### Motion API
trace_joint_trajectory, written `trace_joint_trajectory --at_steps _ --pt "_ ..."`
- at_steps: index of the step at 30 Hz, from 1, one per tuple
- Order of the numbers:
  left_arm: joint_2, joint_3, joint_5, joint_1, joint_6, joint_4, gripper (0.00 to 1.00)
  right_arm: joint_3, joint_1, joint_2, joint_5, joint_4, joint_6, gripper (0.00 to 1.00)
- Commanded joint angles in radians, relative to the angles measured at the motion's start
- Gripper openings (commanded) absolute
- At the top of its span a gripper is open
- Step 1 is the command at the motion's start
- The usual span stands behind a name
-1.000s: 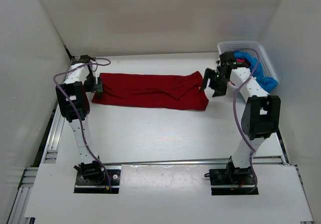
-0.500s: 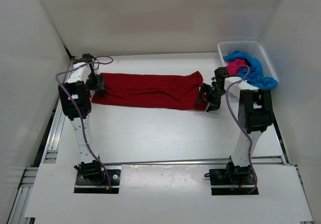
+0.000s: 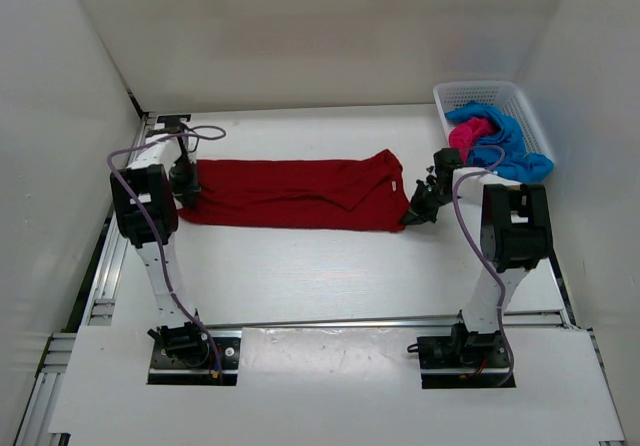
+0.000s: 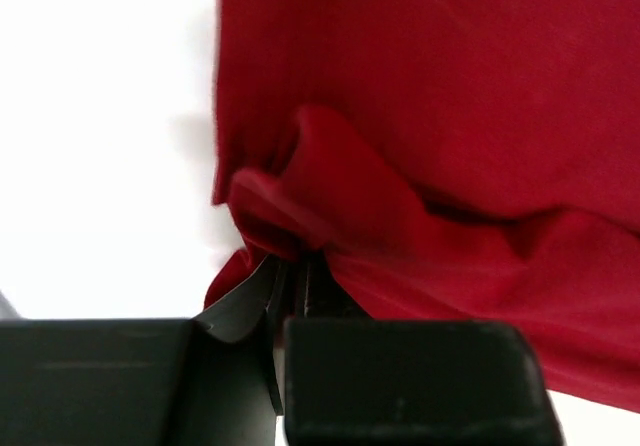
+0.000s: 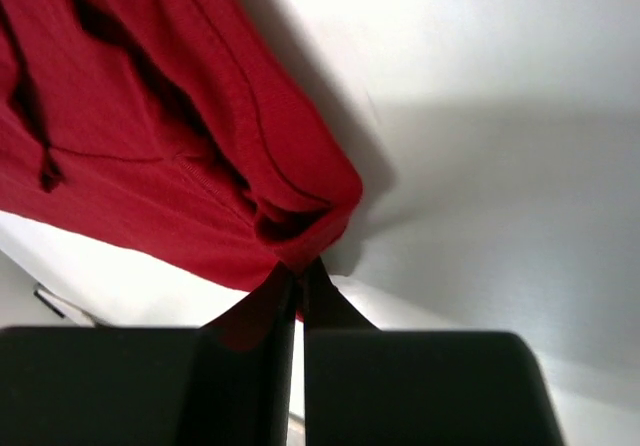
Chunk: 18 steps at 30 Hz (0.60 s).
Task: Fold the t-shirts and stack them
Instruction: Fold the other side of the tshirt into a rectangle
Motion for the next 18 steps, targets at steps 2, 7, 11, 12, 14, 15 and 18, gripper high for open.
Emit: trace_joint_trajectory --at_steps 2,7,11,12,14,15,18 --pt "-0.109 -0.143 -0.158 0.046 0.001 -0.057 0.10 -0.149 -0.016 -0.163 0.025 -0.081 -0.034 0.00" --pt "-0.232 -0.375 -0.219 0.065 0.001 -0.047 0.10 -0.368 -0.016 -0.330 0.062 -0.157 -0.047 0.00" --pt "-0.304 -0.489 -0.242 0.065 0.001 -0.037 0.32 -0.476 -0.016 -0.398 0.061 -0.157 -0.019 0.00" --pt "-0.319 -0.501 -0.262 0.065 0.001 -0.037 0.42 -0.488 -0.016 -0.413 0.061 -0.157 -0.019 0.05" --pt "-0.365 -0.510 -0.363 0.065 0.001 -0.016 0.63 -0.511 -0.016 -0.425 0.061 -0.167 -0.010 0.14" --pt "-0.382 -0.495 -0.401 0.065 0.001 -0.007 0.63 -0.511 -0.016 -0.435 0.061 -0.167 -0.010 0.14" --pt "-0.459 -0.420 -0.574 0.010 0.001 0.068 0.67 -0.511 -0.016 -0.435 0.071 -0.167 -0.021 0.14"
